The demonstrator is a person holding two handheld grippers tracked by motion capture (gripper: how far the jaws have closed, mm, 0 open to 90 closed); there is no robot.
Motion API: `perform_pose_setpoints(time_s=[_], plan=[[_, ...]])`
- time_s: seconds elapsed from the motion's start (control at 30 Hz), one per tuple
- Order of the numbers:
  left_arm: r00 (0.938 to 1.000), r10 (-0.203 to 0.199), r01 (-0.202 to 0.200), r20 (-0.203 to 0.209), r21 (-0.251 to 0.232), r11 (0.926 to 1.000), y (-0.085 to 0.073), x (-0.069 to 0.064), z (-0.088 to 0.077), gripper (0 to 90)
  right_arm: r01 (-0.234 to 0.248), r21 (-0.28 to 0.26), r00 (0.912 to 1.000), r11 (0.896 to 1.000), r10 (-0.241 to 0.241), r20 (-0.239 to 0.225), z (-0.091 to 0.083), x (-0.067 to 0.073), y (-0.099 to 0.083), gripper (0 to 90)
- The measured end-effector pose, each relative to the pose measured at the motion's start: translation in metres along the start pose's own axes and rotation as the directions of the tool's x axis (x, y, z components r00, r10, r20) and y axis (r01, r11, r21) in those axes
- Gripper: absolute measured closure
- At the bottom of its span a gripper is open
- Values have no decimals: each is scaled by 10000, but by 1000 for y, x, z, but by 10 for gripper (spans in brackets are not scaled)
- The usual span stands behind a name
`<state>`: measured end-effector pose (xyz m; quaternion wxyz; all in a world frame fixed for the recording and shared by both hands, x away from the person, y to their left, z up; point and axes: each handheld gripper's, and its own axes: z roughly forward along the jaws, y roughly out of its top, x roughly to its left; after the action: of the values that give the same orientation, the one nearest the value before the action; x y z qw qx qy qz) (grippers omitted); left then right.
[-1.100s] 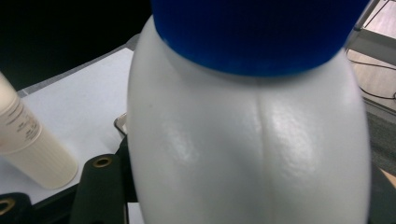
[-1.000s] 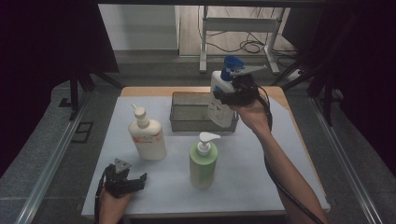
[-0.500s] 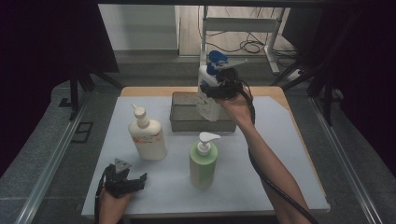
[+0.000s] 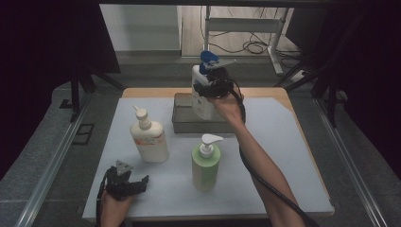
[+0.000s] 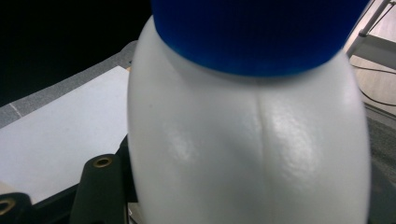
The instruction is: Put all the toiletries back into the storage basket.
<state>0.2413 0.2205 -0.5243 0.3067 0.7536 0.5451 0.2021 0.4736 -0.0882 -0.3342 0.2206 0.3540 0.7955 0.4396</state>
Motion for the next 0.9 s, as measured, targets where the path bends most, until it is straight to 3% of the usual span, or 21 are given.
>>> perform_pose_setpoints(time_s=[0.33, 0.9], plan=[[10000, 5, -5, -3, 9, 10000, 0, 0, 0, 118, 89, 140, 9999, 9999, -89, 57, 20, 4, -5, 386], [10000, 22, -22, -9, 4, 10000, 0, 0, 0, 118, 1, 787, 9999, 9969, 12, -155, 38, 7, -20, 385]])
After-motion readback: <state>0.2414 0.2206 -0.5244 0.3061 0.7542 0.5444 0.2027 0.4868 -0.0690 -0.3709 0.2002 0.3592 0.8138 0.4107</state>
